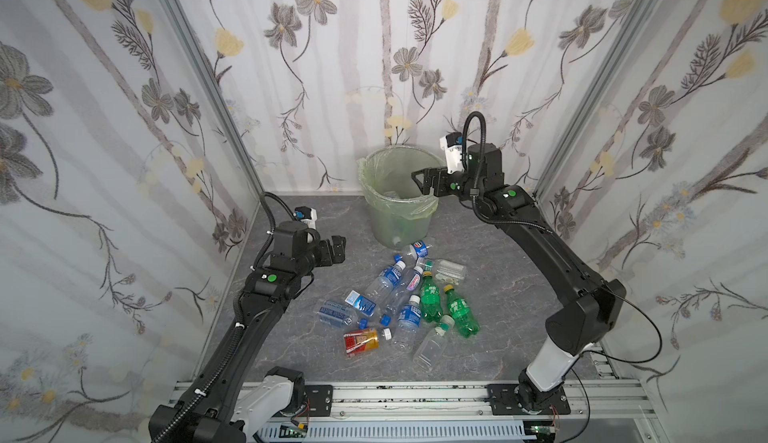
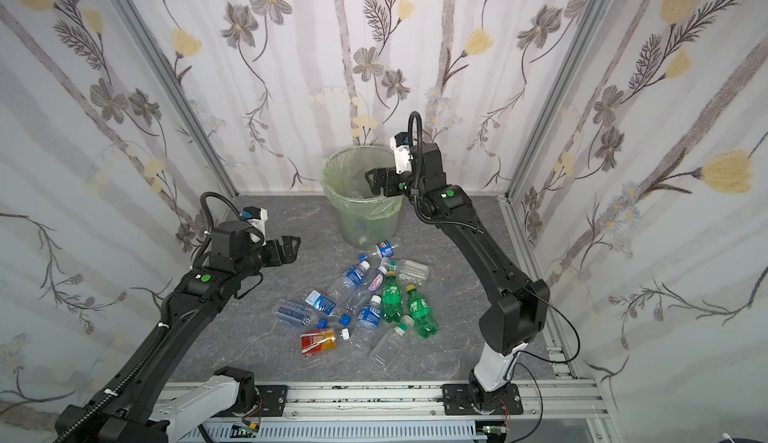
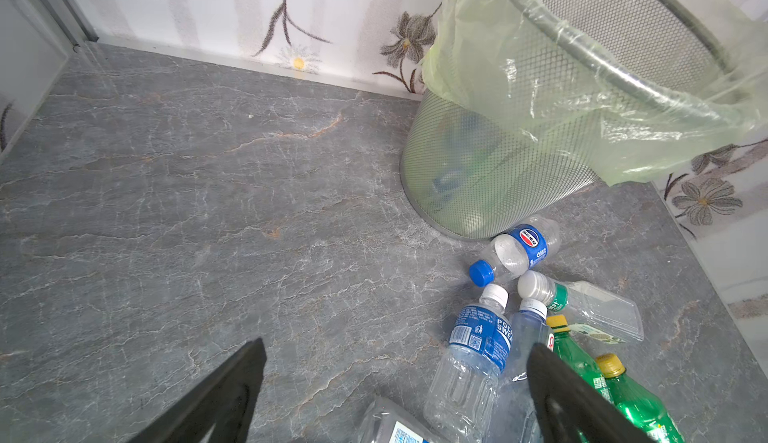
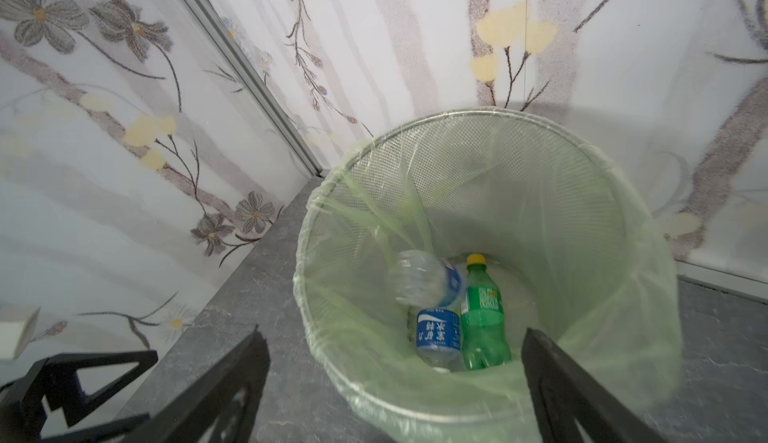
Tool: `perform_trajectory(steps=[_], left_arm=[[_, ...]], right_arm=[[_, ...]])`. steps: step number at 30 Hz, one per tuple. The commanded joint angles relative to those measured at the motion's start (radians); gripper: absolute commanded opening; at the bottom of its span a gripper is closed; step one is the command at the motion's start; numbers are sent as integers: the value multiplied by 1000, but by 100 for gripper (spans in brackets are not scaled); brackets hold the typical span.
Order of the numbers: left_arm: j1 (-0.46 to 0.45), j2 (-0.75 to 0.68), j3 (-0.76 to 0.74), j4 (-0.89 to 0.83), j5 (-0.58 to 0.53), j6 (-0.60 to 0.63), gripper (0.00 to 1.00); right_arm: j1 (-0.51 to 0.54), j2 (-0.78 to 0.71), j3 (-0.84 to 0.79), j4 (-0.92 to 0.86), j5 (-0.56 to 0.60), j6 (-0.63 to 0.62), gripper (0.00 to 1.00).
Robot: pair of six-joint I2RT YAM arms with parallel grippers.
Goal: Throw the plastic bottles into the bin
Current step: 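Carry the clear bottle over the bin with the right gripper and release it, then lower the right gripper onto a green yellow-capped soda bottle and grasp it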
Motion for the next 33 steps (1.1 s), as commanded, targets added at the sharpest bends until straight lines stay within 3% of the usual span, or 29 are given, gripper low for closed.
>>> perform_trajectory(steps=[1, 8, 15, 25, 33], left_arm=[[1, 20, 14, 20, 7, 39, 100], [2, 60, 30, 26, -83, 34, 100], [3, 91, 32, 54, -100, 14, 100], [3, 89, 18, 84, -87, 0, 100], [2, 71, 5, 88, -90, 0, 100]], right_arm=[[-4, -120, -145, 27, 28, -61, 95], [-9, -401, -590, -67, 121, -26, 94], [-2, -531, -889, -176, 89, 107, 90], [21, -514, -1123, -95, -10, 196, 85], [26, -421, -1180, 11, 23, 247, 77]])
